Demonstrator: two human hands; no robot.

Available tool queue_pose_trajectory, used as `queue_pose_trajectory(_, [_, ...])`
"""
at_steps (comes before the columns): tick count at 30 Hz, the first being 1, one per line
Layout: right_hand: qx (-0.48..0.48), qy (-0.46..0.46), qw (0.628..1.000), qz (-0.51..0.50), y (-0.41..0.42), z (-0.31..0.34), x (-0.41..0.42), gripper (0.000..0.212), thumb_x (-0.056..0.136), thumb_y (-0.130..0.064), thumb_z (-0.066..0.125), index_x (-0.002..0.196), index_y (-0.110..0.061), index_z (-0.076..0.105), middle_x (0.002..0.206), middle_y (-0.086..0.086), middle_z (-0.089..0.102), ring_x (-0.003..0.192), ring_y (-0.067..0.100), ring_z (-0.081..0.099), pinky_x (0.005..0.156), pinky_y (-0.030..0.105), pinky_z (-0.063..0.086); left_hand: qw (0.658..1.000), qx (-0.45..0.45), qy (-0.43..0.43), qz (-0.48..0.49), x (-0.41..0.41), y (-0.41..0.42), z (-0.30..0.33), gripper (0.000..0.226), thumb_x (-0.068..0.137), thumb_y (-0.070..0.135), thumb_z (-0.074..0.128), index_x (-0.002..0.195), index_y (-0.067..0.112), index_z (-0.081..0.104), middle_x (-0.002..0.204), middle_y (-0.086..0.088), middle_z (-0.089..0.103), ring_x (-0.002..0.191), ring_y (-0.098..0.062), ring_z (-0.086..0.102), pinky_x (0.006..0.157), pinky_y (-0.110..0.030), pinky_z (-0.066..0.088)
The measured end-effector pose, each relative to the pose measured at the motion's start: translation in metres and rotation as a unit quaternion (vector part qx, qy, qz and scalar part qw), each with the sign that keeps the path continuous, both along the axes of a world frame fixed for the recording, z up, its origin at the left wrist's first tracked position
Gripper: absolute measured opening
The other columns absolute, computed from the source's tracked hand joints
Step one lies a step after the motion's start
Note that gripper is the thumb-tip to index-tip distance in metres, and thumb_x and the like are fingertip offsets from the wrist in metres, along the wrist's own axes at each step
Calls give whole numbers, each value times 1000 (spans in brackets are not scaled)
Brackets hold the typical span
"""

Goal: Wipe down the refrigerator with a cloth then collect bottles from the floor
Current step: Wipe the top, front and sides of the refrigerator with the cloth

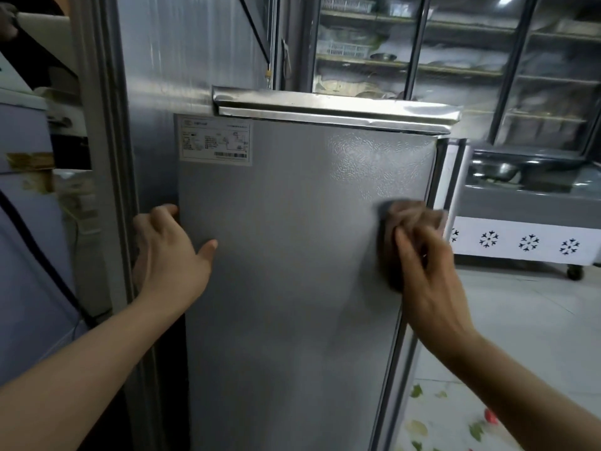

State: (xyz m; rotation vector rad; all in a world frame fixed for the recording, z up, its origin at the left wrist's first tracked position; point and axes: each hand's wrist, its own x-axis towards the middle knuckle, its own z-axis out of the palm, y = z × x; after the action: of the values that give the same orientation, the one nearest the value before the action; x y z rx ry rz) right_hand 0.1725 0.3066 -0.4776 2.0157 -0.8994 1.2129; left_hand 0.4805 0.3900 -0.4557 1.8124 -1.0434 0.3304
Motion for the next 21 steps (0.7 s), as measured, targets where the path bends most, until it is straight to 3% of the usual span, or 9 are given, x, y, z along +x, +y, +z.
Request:
queue_pose_trajectory(2, [-7, -56, 998, 12, 2, 26, -4, 22, 94, -61, 38, 114, -52, 40, 107, -26, 47, 97, -8, 52, 77, 32, 48, 996, -40, -80, 12, -14, 1, 10, 76, 72, 22, 75, 131, 2, 30, 133, -25, 30, 122, -42, 35, 102, -52, 34])
queue_pose_trajectory(5, [-61, -101, 993, 9, 0, 72, -7, 21, 95, -58, 39, 114, -51, 40, 118, -16, 46, 104, 10, 55, 80, 51, 51, 974, -69, -214, -3, -40, -4, 36, 79, 67, 19, 77, 132, 3, 36, 135, -25, 35, 122, -42, 36, 100, -53, 31])
queue_pose_trajectory(7, [-72, -138, 988, 8, -6, 99, -7, 28, 98, -36, 46, 126, -31, 45, 128, -3, 45, 113, 24, 50, 91, 53, 46, 957, -61, -282, -30, -60, -11, 56, 77, 68, 22, 76, 134, 8, 37, 140, -20, 35, 126, -40, 35, 102, -56, 30])
queue_pose_trajectory(10, [-66, -84, 989, -98, -17, 114, -8, 41, 88, 0, 50, 129, 4, 49, 130, 28, 45, 109, 48, 45, 91, 52, 41, 931, -42, -357, -64, -87, -26, 82, 74, 76, 28, 69, 139, 14, 34, 150, -11, 26, 136, -32, 25, 111, -56, 17])
queue_pose_trajectory(14, [-66, -43, 989, -125, -20, 88, -11, 47, 81, 8, 51, 128, 8, 49, 128, 22, 34, 101, 47, 40, 88, 56, 46, 926, -20, -368, -84, -110, -46, 98, 71, 85, 36, 56, 146, 19, 23, 154, -2, 21, 142, -21, 13, 113, -51, 4])
queue_pose_trajectory(17, [-56, -18, 993, -101, -20, 49, -18, 51, 78, 9, 59, 128, 13, 48, 125, 21, 33, 94, 41, 37, 86, 63, 46, 930, -25, -358, -80, -116, -54, 100, 67, 84, 36, 57, 142, 19, 28, 146, -3, 31, 137, -22, 22, 112, -53, 7])
queue_pose_trajectory(21, [41, 10, 997, -70, -10, -24, -23, 59, 76, 9, 63, 132, 12, 46, 130, 22, 34, 103, 51, 46, 80, 61, 51, 926, -30, -370, -73, -115, -57, 99, 65, 82, 35, 59, 138, 18, 31, 141, -5, 35, 132, -25, 28, 110, -56, 11])
